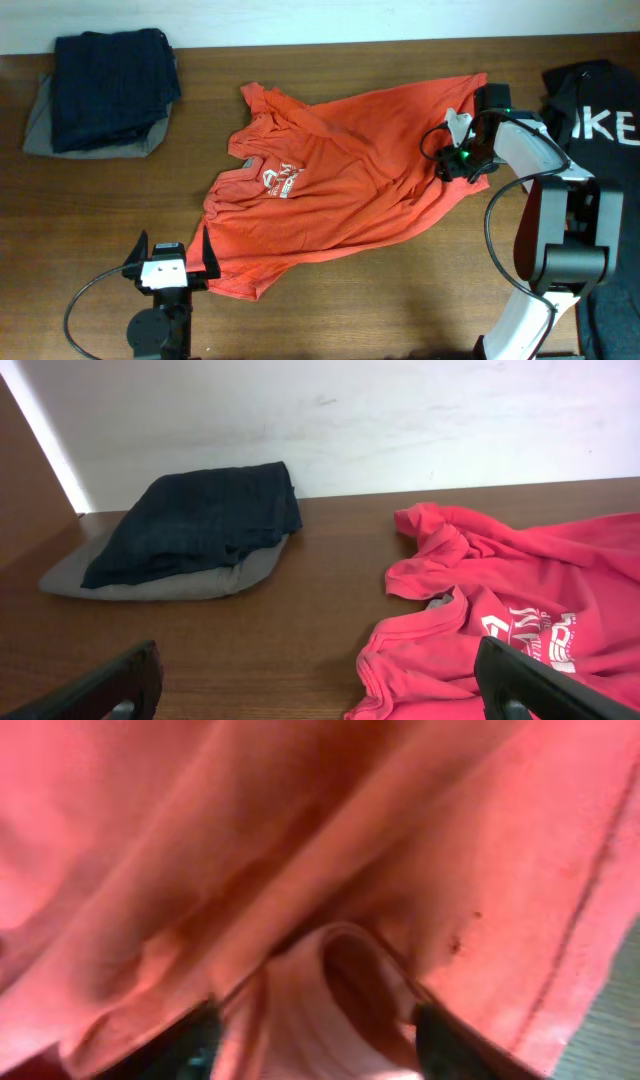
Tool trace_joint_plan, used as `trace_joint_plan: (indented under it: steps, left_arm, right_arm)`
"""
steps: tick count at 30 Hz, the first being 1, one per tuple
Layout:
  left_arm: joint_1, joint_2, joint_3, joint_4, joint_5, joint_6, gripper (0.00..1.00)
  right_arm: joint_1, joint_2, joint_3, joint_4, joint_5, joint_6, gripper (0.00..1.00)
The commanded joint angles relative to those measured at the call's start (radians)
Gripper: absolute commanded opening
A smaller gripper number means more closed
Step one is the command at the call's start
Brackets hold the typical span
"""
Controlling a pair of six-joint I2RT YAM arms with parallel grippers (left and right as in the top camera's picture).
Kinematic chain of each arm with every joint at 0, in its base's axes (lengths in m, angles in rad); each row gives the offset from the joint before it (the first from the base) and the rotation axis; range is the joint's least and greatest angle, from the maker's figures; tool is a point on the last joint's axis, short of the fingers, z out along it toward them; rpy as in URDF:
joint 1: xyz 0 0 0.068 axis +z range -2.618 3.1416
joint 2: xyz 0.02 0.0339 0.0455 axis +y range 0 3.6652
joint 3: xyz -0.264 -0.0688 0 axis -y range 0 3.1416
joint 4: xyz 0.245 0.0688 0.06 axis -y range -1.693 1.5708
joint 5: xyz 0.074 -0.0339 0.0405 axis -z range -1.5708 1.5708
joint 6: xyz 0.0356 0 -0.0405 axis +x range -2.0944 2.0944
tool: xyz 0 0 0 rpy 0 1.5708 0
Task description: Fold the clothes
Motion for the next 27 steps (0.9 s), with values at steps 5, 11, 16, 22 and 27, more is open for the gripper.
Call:
trace_joint_plan:
  steps: [5, 11, 16, 22, 27]
  left_arm:
    - [0.006, -0.008, -0.004, -0.002, -0.003, 0.013, 0.99]
    - [0.006, -0.008, -0.004, -0.002, -0.003, 0.013, 0.99]
    - [0.006, -0.008, -0.004, -0.002, -0.003, 0.013, 0.99]
    - [0.006, -0.008, -0.004, -0.002, -0.003, 0.013, 0.99]
    - [0.006, -0.008, -0.004, -0.002, -0.003, 0.013, 0.99]
  right_arm:
    - [0.005, -0.001, 0.007, -0.004, 0.137, 0.135, 0.27]
    - [0.005, -0.005, 0.058, -0.056, 0.137, 0.168, 0.04]
    - [0.005, -0.011, 0.163, -0.219, 0.137, 0.187, 0.04]
    - [0.005, -0.015, 0.301, -0.473, 0.137, 0.248, 0.04]
    - [0.005, -0.016, 0.366, -0.662, 0.137, 0.302, 0.04]
